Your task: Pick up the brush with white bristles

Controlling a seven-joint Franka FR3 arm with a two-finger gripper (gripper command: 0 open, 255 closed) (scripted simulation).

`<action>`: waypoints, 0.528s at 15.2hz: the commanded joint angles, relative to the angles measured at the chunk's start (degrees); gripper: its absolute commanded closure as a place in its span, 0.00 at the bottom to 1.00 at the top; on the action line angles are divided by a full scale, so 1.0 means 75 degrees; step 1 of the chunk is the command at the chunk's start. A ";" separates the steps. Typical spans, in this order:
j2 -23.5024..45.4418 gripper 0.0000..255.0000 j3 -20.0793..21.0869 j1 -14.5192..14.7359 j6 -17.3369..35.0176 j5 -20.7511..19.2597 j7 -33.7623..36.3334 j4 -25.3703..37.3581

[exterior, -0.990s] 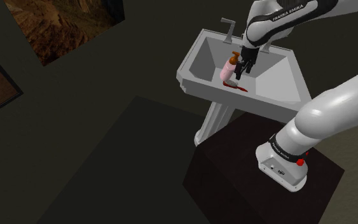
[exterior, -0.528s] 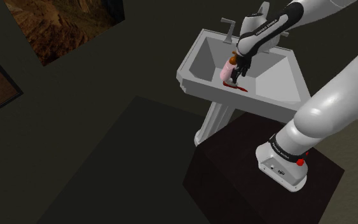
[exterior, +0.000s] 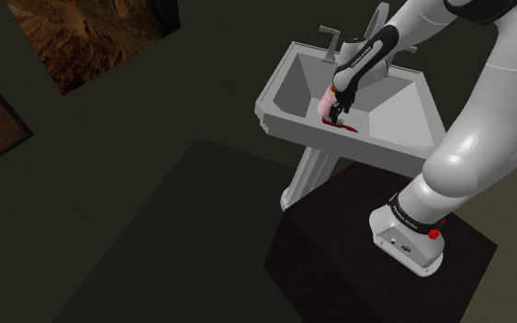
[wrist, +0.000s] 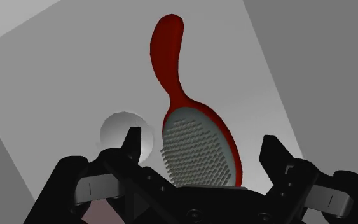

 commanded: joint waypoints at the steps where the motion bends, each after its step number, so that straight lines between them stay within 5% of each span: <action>1: 0.0294 0.00 -0.0012 -0.0056 0.0213 -0.0007 -0.0023 0.0114; 8: 0.0981 0.00 0.0051 -0.0120 0.0784 0.0047 0.0064 0.0218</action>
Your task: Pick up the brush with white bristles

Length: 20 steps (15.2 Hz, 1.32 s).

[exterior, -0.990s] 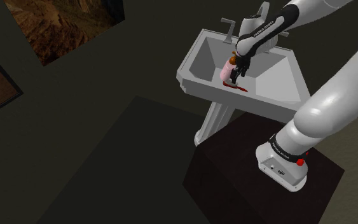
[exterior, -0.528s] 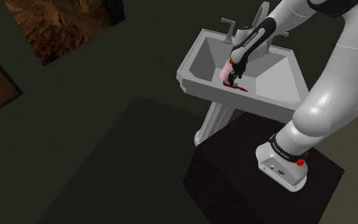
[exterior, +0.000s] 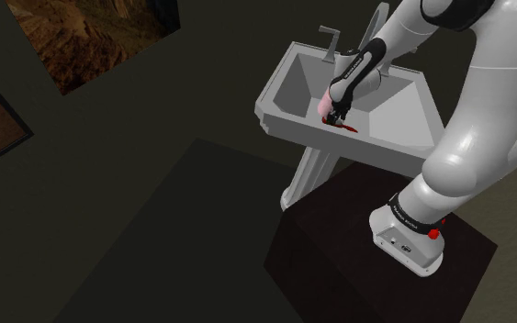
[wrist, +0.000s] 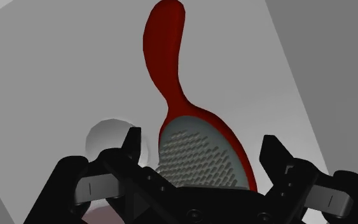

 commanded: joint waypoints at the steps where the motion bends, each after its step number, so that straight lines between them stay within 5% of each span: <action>1: 0.0050 0.00 -0.0005 -0.0006 0.0078 -0.0008 0.0011 -0.0023; 2: 0.0044 1.00 -0.0007 -0.0001 0.0080 -0.0011 0.0019 -0.0031; 11: 0.0051 1.00 -0.0006 -0.0006 0.0078 -0.0007 0.0011 -0.0022; 20: -0.0882 1.00 -0.0089 0.0081 -0.0713 -0.0081 -0.0107 -0.0148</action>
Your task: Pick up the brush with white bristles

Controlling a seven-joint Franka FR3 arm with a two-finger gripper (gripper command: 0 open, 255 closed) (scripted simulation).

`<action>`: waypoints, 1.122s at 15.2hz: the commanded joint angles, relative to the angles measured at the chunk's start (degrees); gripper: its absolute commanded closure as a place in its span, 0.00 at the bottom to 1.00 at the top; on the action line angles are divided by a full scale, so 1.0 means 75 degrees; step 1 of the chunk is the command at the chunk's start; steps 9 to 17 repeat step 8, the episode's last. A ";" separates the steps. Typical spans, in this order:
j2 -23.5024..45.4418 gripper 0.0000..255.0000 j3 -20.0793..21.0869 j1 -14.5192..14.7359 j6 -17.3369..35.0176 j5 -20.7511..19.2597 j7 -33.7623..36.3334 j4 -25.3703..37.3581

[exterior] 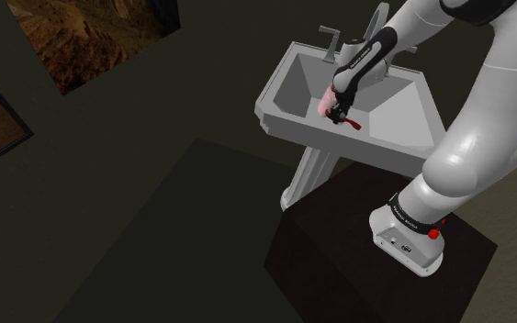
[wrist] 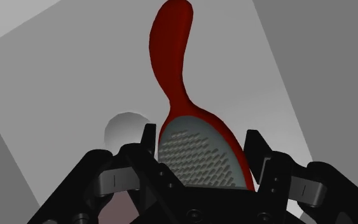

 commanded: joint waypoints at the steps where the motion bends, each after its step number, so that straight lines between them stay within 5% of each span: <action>1: -0.0197 1.00 -0.0012 0.0017 -0.0201 -0.0009 -0.0031 0.0006; 17: -0.0694 1.00 -0.0042 0.0060 -0.0687 -0.0047 -0.0095 0.0006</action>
